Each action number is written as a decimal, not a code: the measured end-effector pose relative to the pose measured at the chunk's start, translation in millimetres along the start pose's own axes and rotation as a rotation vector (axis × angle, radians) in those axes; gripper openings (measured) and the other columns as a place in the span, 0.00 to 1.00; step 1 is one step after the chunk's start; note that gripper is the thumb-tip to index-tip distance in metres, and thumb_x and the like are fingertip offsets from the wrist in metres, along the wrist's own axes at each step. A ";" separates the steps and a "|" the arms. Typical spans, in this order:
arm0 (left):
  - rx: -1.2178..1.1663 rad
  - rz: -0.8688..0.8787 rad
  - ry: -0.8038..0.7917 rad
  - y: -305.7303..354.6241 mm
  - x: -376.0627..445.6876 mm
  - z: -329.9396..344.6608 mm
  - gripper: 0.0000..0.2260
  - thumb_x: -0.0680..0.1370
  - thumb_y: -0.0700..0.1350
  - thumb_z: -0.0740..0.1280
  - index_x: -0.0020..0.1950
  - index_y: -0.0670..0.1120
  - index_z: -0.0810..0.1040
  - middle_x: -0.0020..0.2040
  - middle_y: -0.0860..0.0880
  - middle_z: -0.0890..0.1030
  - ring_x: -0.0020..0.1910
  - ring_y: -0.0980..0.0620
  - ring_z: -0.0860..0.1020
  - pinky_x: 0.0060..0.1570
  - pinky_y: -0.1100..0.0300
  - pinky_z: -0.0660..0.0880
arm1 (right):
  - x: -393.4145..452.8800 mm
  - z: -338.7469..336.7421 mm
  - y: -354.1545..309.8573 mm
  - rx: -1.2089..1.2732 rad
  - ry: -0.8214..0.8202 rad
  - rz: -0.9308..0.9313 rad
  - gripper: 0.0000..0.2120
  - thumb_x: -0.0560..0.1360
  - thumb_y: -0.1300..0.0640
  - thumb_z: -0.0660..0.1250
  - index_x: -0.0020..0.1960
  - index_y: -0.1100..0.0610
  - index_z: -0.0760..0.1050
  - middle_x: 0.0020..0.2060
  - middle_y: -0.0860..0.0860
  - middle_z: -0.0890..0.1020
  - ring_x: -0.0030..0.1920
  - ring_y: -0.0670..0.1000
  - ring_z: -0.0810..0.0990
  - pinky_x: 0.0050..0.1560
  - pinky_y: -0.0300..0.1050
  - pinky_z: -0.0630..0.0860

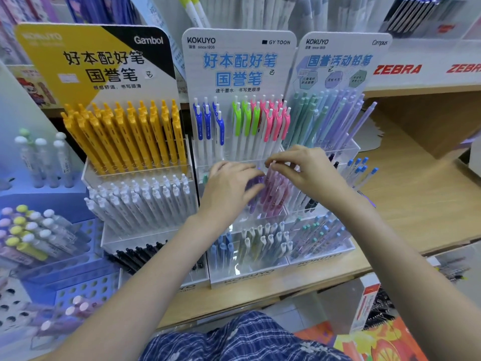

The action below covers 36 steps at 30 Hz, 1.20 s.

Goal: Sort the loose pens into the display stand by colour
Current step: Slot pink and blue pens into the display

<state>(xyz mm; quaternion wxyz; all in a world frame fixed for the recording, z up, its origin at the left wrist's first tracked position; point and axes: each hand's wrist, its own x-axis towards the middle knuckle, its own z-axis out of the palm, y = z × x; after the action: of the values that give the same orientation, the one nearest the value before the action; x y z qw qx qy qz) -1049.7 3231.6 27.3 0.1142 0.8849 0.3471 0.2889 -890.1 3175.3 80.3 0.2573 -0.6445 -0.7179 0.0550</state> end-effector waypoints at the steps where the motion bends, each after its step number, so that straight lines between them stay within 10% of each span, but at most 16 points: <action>1: -0.008 -0.009 0.015 0.4 1.2 0.5 0.10 0.74 0.47 0.69 0.54 0.47 0.82 0.55 0.50 0.82 0.55 0.50 0.78 0.59 0.56 0.60 | 0.4 0.5 0.6 -0.010 -0.002 -0.003 0.09 0.75 0.60 0.67 0.53 0.59 0.82 0.38 0.50 0.79 0.42 0.46 0.72 0.41 0.33 0.65; 6: -0.048 -0.031 0.015 -6.7 2.9 -1.3 0.04 0.74 0.41 0.69 0.47 0.47 0.83 0.50 0.51 0.83 0.50 0.50 0.80 0.57 0.59 0.60 | 1.7 9.9 5.8 0.018 0.091 0.049 0.10 0.74 0.59 0.68 0.55 0.57 0.81 0.39 0.46 0.69 0.46 0.47 0.70 0.44 0.30 0.63; 11: -0.073 -0.043 -0.021 -4.2 3.9 -3.7 0.12 0.74 0.50 0.69 0.57 0.51 0.80 0.55 0.55 0.81 0.56 0.54 0.76 0.61 0.59 0.57 | -1.4 12.6 5.4 -0.040 0.130 -0.037 0.09 0.72 0.59 0.69 0.51 0.57 0.83 0.40 0.50 0.69 0.45 0.54 0.74 0.46 0.48 0.69; 17: -0.088 -0.089 0.063 -0.2 5.6 1.4 0.07 0.74 0.50 0.69 0.49 0.49 0.83 0.50 0.54 0.83 0.51 0.54 0.79 0.61 0.57 0.57 | -25.1 20.2 14.5 0.003 0.198 -0.017 0.11 0.71 0.55 0.67 0.49 0.57 0.83 0.40 0.53 0.73 0.44 0.40 0.65 0.45 0.46 0.67; 23: -0.131 -0.100 0.046 -0.6 7.9 2.4 0.07 0.74 0.48 0.69 0.49 0.49 0.84 0.49 0.54 0.84 0.49 0.55 0.79 0.62 0.56 0.59 | 5.5 33.6 10.1 -0.231 0.105 -0.054 0.06 0.68 0.58 0.70 0.43 0.57 0.84 0.40 0.52 0.79 0.45 0.62 0.74 0.43 0.57 0.71; 27: -0.131 -0.111 0.054 -1.0 7.7 1.9 0.07 0.75 0.49 0.69 0.49 0.49 0.84 0.49 0.54 0.84 0.49 0.55 0.79 0.62 0.57 0.58 | 18.4 30.7 11.3 -0.263 -0.052 0.167 0.09 0.76 0.53 0.65 0.53 0.54 0.81 0.51 0.49 0.77 0.55 0.53 0.66 0.50 0.46 0.56; 36: -0.125 -0.106 0.021 0.1 4.5 -0.4 0.08 0.75 0.48 0.68 0.51 0.49 0.83 0.53 0.53 0.83 0.53 0.54 0.78 0.63 0.56 0.58 | 23.1 28.7 2.6 -0.300 -0.170 0.305 0.11 0.77 0.52 0.64 0.57 0.52 0.79 0.57 0.53 0.71 0.61 0.55 0.65 0.58 0.50 0.60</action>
<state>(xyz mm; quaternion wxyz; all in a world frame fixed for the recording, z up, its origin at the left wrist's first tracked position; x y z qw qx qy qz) -1047.2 3234.6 29.6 0.1809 0.8533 0.3759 0.3129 -901.3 3205.0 61.5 0.0862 -0.7697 -0.6313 0.0400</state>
